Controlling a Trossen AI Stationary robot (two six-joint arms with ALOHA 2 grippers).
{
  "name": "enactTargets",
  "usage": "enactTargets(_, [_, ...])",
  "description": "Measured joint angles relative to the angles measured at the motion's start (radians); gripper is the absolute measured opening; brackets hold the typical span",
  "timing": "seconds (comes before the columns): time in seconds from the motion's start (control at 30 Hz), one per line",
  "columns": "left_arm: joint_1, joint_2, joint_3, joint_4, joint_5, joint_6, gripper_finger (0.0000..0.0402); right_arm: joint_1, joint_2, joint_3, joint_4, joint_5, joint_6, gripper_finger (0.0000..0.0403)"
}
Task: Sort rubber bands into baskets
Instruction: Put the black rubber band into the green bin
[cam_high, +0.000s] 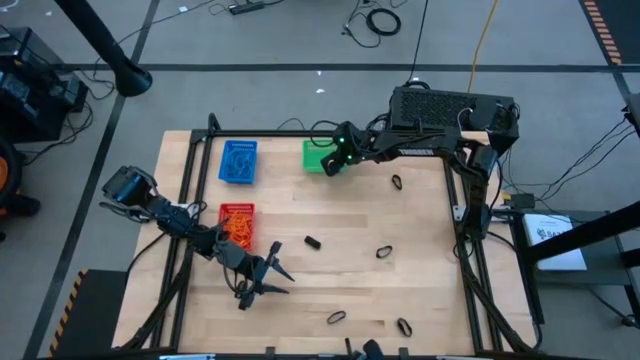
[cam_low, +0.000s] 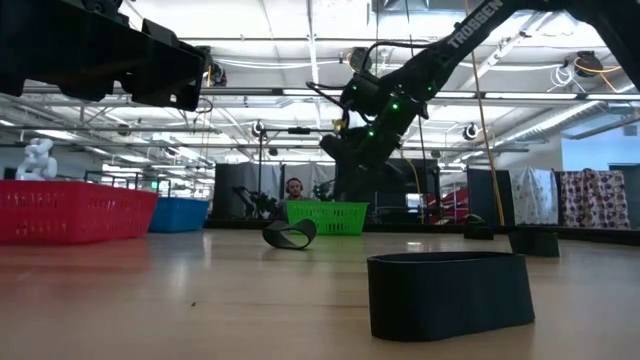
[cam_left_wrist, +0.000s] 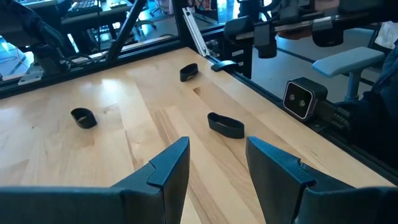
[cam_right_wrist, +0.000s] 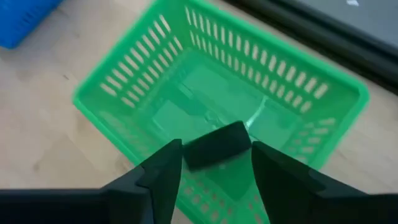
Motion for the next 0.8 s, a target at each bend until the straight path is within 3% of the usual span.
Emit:
enactTargets(0.27, [0.0,0.0,0.0,-0.001,-0.002,0.0,0.0166,-0.001,-0.023,0.0,-0.027,-0.001,-0.041,0.0192])
enactTargets(0.4, [0.0,-0.012,0.0,-0.038,-0.091,-0.121,0.0166,0.002,-0.08,0.0,-0.114,-0.025,-0.049,0.0192])
enactTargets(0.6, [-0.027,-0.145,0.044,-0.403,-0.109,-0.342,0.0166,0.111,-0.167,0.001,-0.321,-0.05,-0.076,0.0192])
enactTargets(0.8, [-0.118,-0.222,0.237,-0.832,-0.105,-0.531,0.0166,0.334,-0.199,0.001,-0.366,-0.049,-0.042,0.0192])
